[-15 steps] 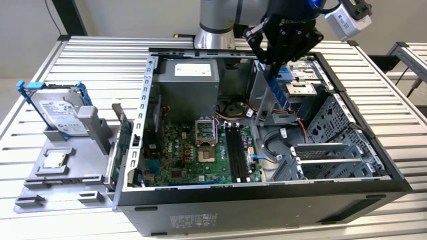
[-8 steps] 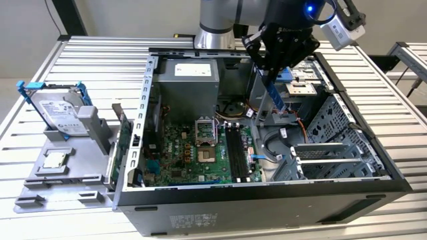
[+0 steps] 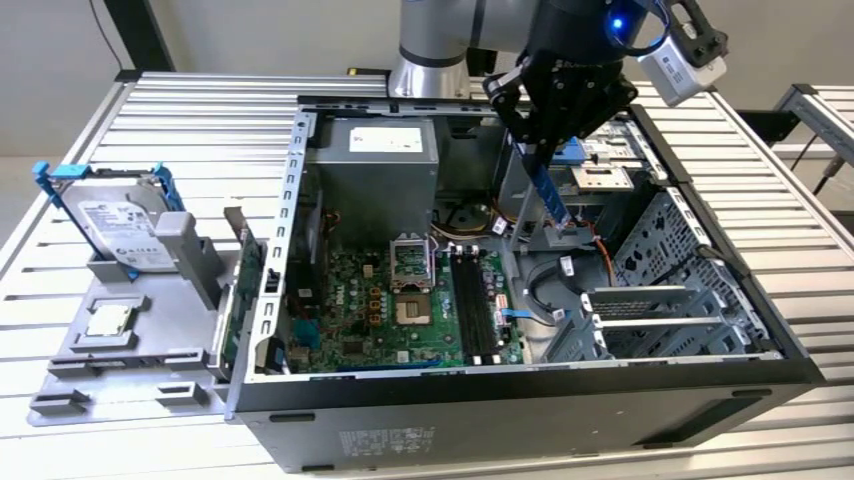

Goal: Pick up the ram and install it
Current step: 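Insert the ram into the slot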

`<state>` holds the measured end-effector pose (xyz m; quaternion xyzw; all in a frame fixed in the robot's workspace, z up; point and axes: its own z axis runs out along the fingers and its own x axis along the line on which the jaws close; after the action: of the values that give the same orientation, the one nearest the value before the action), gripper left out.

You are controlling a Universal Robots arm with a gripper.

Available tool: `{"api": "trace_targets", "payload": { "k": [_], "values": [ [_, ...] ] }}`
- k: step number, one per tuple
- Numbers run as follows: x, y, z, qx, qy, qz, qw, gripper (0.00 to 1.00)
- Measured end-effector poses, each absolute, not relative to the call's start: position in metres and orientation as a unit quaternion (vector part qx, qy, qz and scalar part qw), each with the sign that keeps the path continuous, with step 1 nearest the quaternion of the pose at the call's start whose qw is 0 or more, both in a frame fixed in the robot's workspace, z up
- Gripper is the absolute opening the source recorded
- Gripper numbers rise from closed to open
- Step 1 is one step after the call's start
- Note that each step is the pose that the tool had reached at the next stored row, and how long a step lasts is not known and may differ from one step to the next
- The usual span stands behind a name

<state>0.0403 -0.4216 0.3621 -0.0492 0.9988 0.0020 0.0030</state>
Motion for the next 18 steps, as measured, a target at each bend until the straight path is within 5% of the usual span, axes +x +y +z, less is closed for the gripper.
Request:
{"api": "trace_targets", "payload": {
  "k": [18],
  "values": [
    [0.033,-0.422,0.347,-0.049,0.999,0.0,0.003,0.0]
  ]
}}
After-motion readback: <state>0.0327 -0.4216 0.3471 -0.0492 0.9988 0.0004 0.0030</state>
